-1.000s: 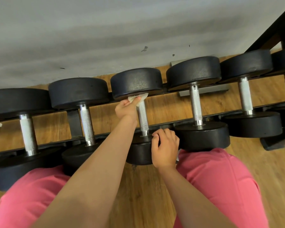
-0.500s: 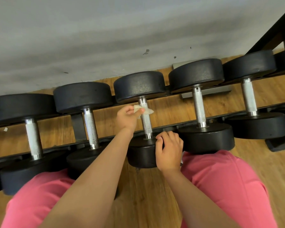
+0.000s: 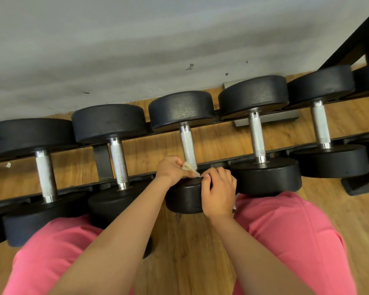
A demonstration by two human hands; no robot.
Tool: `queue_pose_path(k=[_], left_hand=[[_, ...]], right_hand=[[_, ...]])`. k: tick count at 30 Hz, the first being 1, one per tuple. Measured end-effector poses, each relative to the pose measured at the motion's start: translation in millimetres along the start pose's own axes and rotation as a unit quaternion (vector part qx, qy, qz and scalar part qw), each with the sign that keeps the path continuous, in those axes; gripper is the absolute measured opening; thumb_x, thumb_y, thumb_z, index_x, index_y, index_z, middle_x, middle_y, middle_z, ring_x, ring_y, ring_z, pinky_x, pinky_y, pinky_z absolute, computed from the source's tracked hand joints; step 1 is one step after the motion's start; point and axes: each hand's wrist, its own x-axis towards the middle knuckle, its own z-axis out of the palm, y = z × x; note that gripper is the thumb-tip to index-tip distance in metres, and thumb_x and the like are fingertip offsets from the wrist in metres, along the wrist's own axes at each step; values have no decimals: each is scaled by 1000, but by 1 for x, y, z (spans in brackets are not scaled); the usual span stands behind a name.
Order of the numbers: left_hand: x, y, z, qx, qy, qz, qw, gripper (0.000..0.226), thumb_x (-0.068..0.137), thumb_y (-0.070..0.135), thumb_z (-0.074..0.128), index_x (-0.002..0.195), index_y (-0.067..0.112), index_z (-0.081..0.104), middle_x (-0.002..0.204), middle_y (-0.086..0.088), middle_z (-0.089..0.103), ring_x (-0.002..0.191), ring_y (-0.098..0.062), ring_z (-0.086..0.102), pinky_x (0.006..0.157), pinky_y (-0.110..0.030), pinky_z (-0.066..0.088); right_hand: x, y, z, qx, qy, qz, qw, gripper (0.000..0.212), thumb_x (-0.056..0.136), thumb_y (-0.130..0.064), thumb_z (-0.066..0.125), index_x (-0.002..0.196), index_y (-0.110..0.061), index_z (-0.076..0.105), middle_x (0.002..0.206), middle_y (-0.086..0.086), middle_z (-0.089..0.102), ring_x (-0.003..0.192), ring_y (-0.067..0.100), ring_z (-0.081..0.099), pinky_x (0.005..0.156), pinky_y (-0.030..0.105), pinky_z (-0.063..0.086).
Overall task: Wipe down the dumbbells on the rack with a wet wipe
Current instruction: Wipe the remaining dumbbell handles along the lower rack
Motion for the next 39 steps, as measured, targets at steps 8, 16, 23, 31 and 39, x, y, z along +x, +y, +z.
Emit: queue_pose_path(k=[8,16,23,31,39], left_hand=[[-15,12,9,31,74,6,997,31,72,29,85,71,17,57,74,5,57,73,-9,53,55,-21,37],[-54,3,9,-59,122,88,987,17,82,17,76,78,17,60,80,4,64,75,-8,58,62,-17,41],[-101,15,-13,-83,148,148,974,9,88,11,69,87,19,63,89,7,64,86,-7,59,69,-12,43],[-145,32,-32,11,176,249,952,6,90,17,65,91,20,69,92,7,67,87,-9,59,73,-24,46],[-167,38,-27,37,168,299,939,12,86,20,72,98,19,72,96,4,56,84,-6,53,71,-11,37]], right_hand=[[1,-4,-3,-5,-9,1,1000,38,91,-31,29,81,-16,61,83,0,57,85,22,50,85,40,39],[8,-12,-28,-5,-146,22,989,41,98,-33,32,106,-10,65,108,9,62,109,26,49,96,38,37],[14,-12,-92,-16,-129,-33,991,21,93,-16,55,112,-10,62,113,7,58,115,25,46,99,37,39],[4,-21,-163,-23,-130,-89,987,21,94,-13,56,114,-12,62,120,2,56,112,19,51,95,29,42],[-18,-29,-191,22,-119,-62,991,19,95,-13,55,113,-17,60,110,-7,52,106,12,57,89,25,45]])
